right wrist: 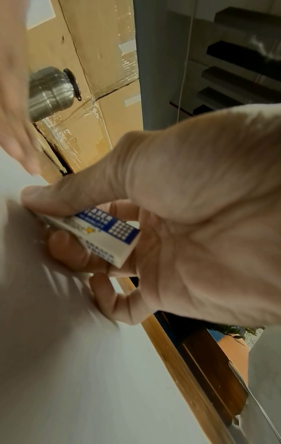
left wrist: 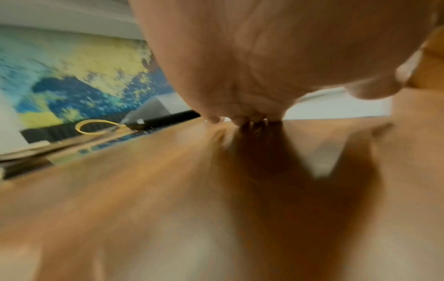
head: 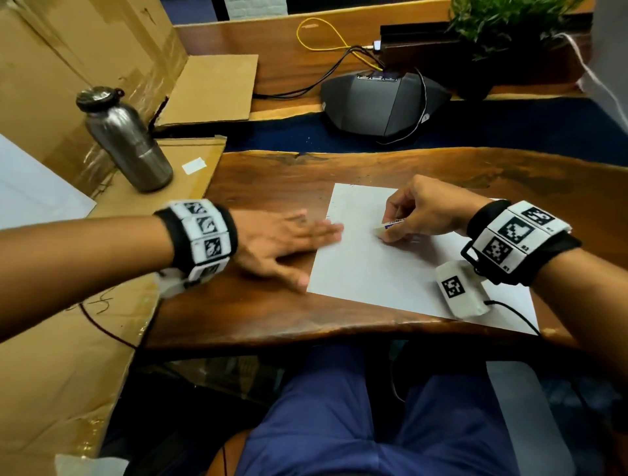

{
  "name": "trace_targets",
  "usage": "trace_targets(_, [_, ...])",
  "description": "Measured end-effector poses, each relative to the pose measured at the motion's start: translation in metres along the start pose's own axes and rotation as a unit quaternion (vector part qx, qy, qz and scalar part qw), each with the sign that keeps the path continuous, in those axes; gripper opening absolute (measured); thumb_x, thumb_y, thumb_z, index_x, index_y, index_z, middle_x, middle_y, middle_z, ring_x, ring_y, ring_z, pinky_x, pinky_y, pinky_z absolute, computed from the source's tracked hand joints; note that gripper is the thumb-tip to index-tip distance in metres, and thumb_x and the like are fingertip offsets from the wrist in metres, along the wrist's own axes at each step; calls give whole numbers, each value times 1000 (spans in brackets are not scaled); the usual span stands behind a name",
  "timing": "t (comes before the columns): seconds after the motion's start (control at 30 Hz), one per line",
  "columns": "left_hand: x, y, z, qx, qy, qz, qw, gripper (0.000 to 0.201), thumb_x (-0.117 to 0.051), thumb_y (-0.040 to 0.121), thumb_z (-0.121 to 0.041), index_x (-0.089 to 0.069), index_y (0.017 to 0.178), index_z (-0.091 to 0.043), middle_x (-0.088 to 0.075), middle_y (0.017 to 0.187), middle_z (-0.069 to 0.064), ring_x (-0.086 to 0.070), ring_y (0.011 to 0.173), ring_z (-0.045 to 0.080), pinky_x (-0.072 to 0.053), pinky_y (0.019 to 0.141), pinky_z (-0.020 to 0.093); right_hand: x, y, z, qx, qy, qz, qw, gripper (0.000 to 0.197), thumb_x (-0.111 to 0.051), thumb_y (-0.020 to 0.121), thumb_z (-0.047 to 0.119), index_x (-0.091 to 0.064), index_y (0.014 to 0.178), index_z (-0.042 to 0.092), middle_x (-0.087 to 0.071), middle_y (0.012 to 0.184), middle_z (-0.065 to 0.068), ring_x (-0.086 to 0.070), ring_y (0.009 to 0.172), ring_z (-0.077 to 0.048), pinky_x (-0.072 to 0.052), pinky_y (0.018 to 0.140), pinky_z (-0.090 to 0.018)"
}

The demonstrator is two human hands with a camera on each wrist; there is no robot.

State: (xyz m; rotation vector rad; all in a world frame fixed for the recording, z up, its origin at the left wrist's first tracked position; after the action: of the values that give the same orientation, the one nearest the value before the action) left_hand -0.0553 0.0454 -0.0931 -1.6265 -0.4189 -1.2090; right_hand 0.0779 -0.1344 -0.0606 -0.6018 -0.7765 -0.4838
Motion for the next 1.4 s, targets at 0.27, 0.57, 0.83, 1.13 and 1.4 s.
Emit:
trace_targets(0.27, [40, 5, -28, -73, 30, -26, 997, 91, -21, 90, -75, 14, 156, -23, 21, 163, -2, 19, 149, 10, 12, 121, 43, 0, 0, -3, -2, -4, -12, 1000, 18, -88, 73, 28, -75, 76, 16, -71, 65, 3, -57, 54, -8, -46, 60, -27])
trace_targets(0.57, [15, 10, -53, -106, -71, -14, 992, 80, -26, 98, -63, 14, 157, -27, 23, 162, -9, 22, 147, 5, 10, 122, 43, 0, 1, 0, 4, -8, -3, 1000, 17, -87, 75, 24, -74, 77, 13, -74, 69, -7, -56, 48, -6, -45, 58, -24])
trace_targets(0.83, [36, 42, 15, 162, -172, -3, 972, 131, -65, 72, -75, 23, 154, -23, 31, 159, -7, 21, 147, 11, 15, 107, 26, -1, -2, -2, -18, 0, -18, 1000, 17, -88, 75, 25, -76, 78, 13, -75, 72, -6, -60, 55, -9, -48, 57, -24])
trace_targets(1.13, [35, 45, 18, 196, -183, 6, 963, 147, -71, 60, -79, 26, 152, -20, 34, 158, -3, 27, 146, 14, 15, 117, 38, 12, 24, 45, 64, -90, -126, 986, 23, -89, 71, 29, -75, 81, 14, -70, 69, 2, -65, 79, -20, -55, 74, -33])
trace_targets(1.4, [38, 44, 16, 214, -180, -2, 960, 149, -76, 58, -75, 26, 152, -20, 35, 158, 0, 28, 146, 17, 16, 116, 39, 8, 64, 57, 59, -121, -156, 978, 20, -86, 74, 33, -77, 78, 15, -68, 76, -1, -57, 93, -21, -50, 71, -33])
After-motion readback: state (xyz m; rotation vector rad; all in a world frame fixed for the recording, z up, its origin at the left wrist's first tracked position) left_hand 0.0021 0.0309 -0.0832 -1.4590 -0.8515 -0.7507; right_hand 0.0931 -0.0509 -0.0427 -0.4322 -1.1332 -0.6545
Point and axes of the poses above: each hand's wrist, its own y-axis towards the middle knuckle, its own x-axis out of the back of the hand, z = x × y, the point moved 6 cm from there along y, towards the middle knuckle
